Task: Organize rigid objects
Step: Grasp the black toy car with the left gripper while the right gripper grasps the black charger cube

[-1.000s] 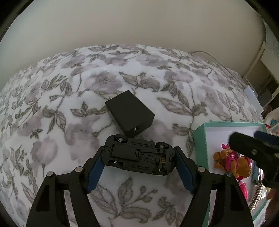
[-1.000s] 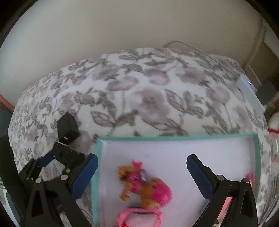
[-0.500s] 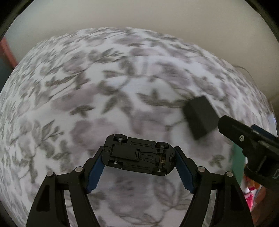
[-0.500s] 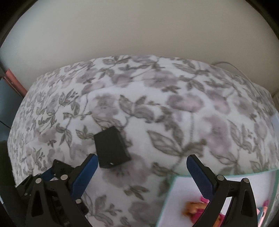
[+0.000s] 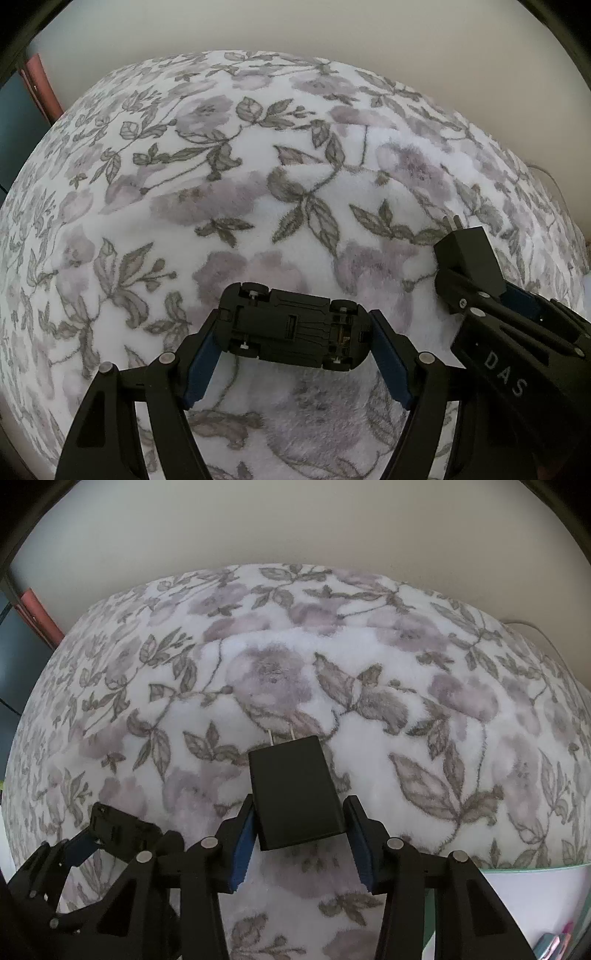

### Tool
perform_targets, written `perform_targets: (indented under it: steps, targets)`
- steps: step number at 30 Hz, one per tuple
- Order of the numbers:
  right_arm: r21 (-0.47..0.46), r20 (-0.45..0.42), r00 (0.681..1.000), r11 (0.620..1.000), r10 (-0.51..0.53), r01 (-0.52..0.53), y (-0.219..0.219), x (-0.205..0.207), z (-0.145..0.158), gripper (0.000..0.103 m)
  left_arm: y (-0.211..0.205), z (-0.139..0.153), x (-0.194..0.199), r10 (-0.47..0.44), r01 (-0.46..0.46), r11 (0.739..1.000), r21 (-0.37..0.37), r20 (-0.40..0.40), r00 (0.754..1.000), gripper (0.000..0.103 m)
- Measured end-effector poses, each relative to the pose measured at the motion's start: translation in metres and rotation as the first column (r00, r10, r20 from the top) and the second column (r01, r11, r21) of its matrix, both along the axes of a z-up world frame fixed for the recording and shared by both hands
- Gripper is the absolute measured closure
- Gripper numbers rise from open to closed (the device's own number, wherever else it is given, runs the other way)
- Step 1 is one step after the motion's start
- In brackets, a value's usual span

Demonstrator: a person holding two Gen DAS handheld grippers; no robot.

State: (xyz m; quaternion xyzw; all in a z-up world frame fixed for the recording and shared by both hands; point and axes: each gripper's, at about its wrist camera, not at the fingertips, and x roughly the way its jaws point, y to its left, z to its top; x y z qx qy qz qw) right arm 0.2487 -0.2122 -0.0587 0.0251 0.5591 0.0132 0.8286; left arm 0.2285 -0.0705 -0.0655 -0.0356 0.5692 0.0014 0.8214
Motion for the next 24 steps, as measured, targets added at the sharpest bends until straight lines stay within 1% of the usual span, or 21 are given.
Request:
perform_targets:
  steps: [3,7,12,15,19,24]
  targets:
    - [0.021,0.006,1.000,1.000,0.006,-0.006,-0.005,-0.009,0.005,0.055,-0.005,0.000,-0.002,-0.007,0.007,1.000,0.027,0.005,1.000,0.027]
    - [0.025,0.027,1.000,1.000,-0.014,0.013,-0.019,-0.030,0.019,0.055,-0.011,0.003,-0.007,-0.016,0.016,0.999,0.044,0.000,1.000,0.027]
    - [0.013,0.049,0.998,0.999,-0.048,0.048,-0.040,-0.059,0.037,0.055,-0.027,0.016,-0.022,-0.050,0.049,0.997,0.061,0.020,0.999,0.027]
    - [0.035,0.059,0.993,0.994,-0.103,0.101,-0.058,-0.080,0.049,0.055,-0.041,0.032,-0.041,-0.070,0.068,0.996,0.050,0.039,0.997,0.027]
    - [0.056,0.087,0.982,0.985,-0.167,0.162,-0.083,-0.118,0.069,0.055,-0.060,0.053,-0.061,-0.121,0.116,0.991,0.061,0.074,0.990,0.027]
    - [0.066,0.094,0.962,0.966,-0.255,0.249,-0.114,-0.163,0.082,0.055,-0.095,0.081,-0.091,-0.220,0.209,0.974,0.091,0.132,0.967,0.027]
